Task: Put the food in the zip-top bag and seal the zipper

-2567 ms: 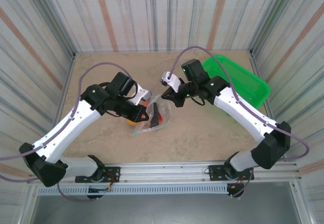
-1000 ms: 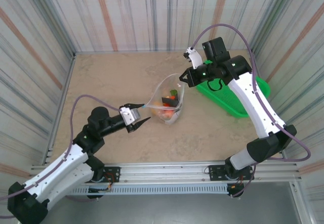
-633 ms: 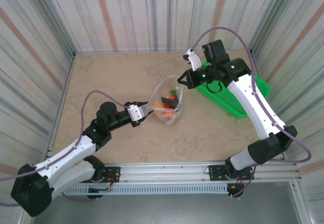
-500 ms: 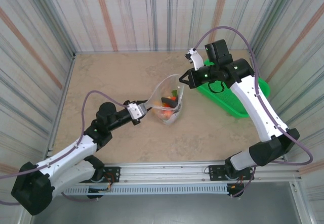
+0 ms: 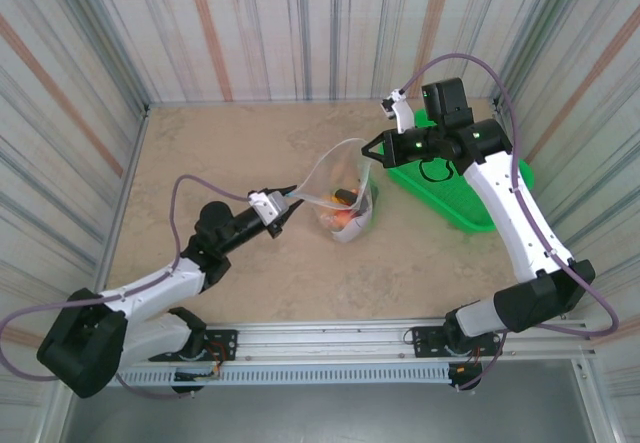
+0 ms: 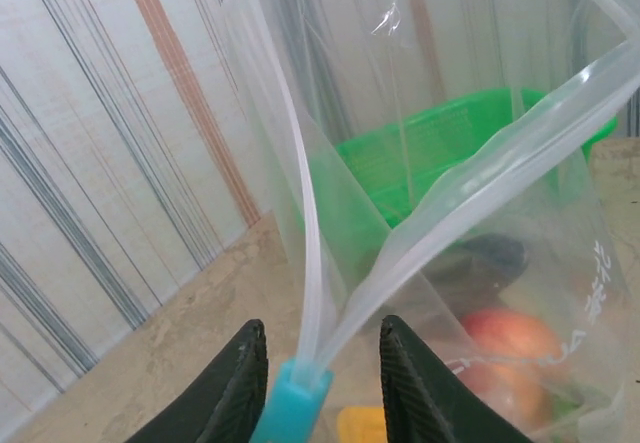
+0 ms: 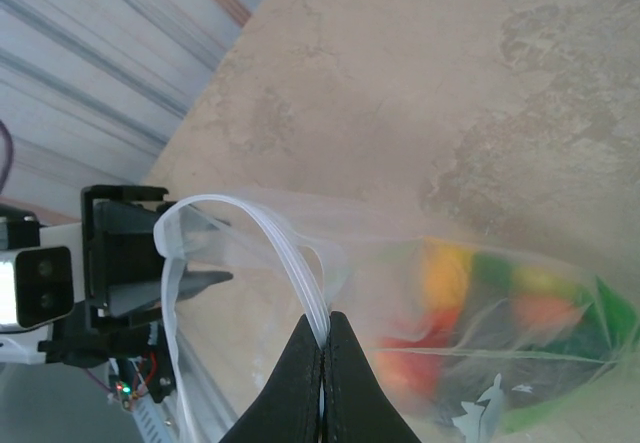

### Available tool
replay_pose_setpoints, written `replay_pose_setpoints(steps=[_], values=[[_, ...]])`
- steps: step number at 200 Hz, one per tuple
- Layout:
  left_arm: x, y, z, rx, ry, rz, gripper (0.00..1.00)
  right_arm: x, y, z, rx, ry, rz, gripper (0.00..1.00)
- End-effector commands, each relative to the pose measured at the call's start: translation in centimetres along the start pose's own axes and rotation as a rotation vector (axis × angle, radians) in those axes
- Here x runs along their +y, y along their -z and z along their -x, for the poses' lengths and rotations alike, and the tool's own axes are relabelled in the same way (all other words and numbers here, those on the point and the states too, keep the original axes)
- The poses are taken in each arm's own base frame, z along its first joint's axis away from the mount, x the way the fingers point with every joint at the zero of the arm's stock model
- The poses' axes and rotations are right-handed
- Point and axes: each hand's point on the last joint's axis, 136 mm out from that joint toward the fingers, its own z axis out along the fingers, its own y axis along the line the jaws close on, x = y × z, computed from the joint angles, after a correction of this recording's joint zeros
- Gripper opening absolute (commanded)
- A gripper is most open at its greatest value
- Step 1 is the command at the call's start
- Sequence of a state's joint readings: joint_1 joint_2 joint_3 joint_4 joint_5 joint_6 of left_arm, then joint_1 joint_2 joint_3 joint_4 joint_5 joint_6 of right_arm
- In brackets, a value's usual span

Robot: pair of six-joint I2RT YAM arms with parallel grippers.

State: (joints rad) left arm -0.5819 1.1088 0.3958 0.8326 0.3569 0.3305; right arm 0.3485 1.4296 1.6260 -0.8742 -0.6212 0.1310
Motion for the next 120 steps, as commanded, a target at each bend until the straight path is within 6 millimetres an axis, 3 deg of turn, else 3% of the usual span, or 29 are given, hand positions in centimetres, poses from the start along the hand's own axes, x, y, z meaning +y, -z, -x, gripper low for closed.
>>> replay_pose_setpoints(steps=[1,47,78,120], values=[[0.8,0.0,1.5,-0.079,0.026,0.017,0.25,0.9,0.7,0.6,-0.035,-0.008,0.038,0.0],[1.2,-0.4,0.7,-0.036,0.026,0.005,0.03,0.1,0.8,0.5,-0.034,-0.011,0.003,0.0],[1.5,0.3,2.3,0.076,-0.063,-0.023,0.0,-2.5,0.8,-0.2,-0.008,-0.003,-0.143,0.0],[1.2,1.9,3.1,0.379,-0.187,-0.099,0.0,-5.0,2.5,0.3,-0.015,0.023,-0.337,0.05]])
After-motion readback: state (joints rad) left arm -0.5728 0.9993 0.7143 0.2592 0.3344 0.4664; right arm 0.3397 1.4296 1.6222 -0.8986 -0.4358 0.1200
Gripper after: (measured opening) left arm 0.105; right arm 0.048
